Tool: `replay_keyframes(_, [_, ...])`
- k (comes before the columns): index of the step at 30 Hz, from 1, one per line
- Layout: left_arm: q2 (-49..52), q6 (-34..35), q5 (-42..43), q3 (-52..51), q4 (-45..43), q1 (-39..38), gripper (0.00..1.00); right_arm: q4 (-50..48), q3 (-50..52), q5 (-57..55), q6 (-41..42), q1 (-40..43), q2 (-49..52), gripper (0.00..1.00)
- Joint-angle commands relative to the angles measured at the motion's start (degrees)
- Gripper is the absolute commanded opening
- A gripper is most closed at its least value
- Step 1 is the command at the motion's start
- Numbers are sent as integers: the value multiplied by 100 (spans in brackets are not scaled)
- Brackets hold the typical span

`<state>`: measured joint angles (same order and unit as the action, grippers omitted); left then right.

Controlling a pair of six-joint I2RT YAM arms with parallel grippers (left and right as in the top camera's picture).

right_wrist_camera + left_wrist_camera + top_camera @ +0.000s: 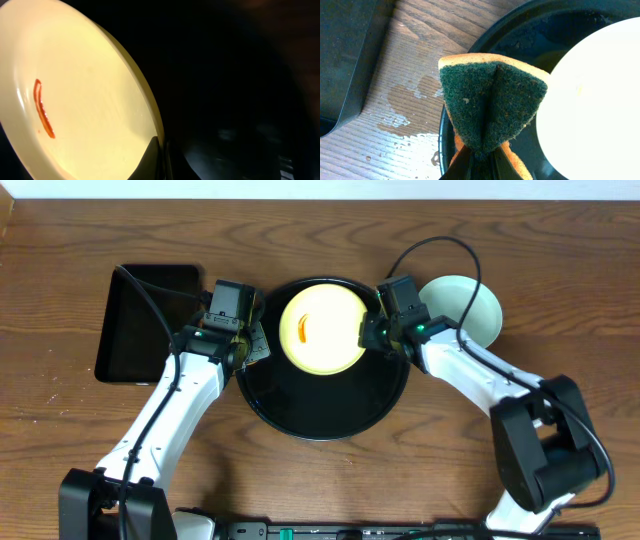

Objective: Clean dirty plates on tray and stack at the side
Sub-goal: 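Lower the sponge in the left gripper onto the yellow plate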

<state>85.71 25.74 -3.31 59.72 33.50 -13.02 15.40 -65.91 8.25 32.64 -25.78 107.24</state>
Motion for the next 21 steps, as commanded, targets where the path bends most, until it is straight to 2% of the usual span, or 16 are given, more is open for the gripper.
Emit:
replay_keyframes(1, [17,52,-9,-28,-7,-7,8,-74,-85,1036,-369,35,76,1])
replay_keyframes(8, [17,52,87,-28,-280,-7,8,487,-85,1029,-442,35,188,1])
replay_keyframes(15, [17,55,984,-28,-951,-7,8,507,-85,750,20,66,398,1])
replay_keyframes(21, [26,122,1023,-28,-1049,-13,8,424,-140,702,111,258,522,1])
